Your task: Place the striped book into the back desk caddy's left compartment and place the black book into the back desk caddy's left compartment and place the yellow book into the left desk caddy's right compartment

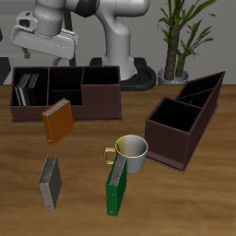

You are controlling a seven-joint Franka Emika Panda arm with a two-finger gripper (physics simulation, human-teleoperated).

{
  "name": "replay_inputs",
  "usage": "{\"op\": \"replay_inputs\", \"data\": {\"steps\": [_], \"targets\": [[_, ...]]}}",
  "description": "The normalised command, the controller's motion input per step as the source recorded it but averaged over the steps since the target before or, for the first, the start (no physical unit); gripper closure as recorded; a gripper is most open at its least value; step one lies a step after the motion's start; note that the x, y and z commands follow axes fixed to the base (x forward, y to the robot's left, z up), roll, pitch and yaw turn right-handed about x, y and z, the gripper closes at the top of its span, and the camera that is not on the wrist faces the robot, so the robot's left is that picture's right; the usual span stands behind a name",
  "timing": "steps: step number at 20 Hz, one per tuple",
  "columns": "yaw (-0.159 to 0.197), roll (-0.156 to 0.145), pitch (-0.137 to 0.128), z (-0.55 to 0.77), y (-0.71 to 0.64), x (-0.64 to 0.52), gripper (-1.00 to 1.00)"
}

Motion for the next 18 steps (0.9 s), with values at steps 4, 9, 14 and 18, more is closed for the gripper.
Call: {"op": "replay_inputs", "data": {"steps": [4,9,14,18], "targets": [[0.075,-0.023,-0.149,0.16,0.35,0.34,-1.00],[-0.017,-0.025,-0.103,0.11,0.50,0.37,-1.00],[0.023,0.034,-0.049,0.14,0.44,0.55,-1.00],[0.055,-0.023,-0.058,0.02,0.14,0.47,-1.00]]}}
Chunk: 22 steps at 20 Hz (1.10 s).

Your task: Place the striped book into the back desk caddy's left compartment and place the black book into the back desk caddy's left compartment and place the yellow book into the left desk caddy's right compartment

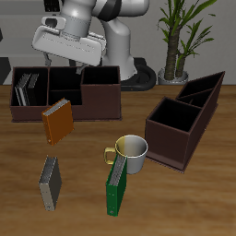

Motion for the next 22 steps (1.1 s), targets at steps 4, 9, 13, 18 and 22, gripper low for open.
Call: {"op": "replay_inputs", "data": {"steps": [4,9,13,18,22], "targets": [[-0.041,-0.001,0.009,0.02,-0.10,0.32,-1.00],[-0.047,0.059,0.002,0.03,-0.20,0.44,-1.00],[0.029,-0.003,0.054,-0.26,-0.18,0.60,-1.00],[-0.007,0.038,0.003,-0.05,-0.02,0.45,-1.00],[-0.010,0.087,0.005,0.00,0.03,0.55,-1.00]]}}
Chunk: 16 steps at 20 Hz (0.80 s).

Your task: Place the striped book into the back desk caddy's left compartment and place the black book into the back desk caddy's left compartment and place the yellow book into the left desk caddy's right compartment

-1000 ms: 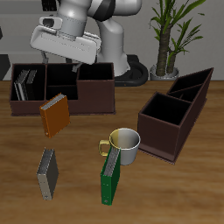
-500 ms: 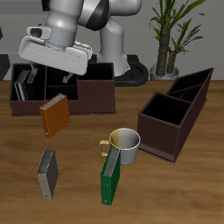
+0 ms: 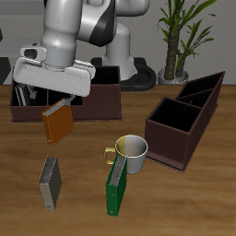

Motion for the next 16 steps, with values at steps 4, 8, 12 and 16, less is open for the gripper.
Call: {"op": "replay_inputs", "data": {"steps": [4,8,12,16], "targets": [[-0.057,0.173,0.049,-0.29,0.12,0.55,-1.00],[0.101,0.252,0.093,-0.17,-0.02,0.35,-1.00],[0.044,0.093,0.021,-0.03,-0.06,0.10,-1.00],[0.000,-0.099,-0.003,-0.06,-0.25,0.23,-1.00]]}}
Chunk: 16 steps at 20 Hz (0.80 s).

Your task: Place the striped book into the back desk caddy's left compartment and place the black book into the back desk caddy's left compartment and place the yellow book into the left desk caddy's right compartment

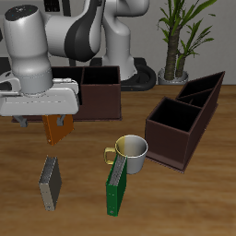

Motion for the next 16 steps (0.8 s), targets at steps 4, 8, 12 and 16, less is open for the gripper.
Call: {"op": "replay_inputs", "data": {"steps": [4,8,12,16], "targets": [[-0.069,-0.076,-0.046,-0.03,-0.21,0.20,-1.00],[-0.021,-0.005,0.020,-0.32,0.09,0.22,-1.00],[-0.013,-0.008,0.051,-0.23,-0.02,0.42,-1.00],[-0.001,-0.009,0.018,-0.10,0.11,0.15,-1.00]]}}
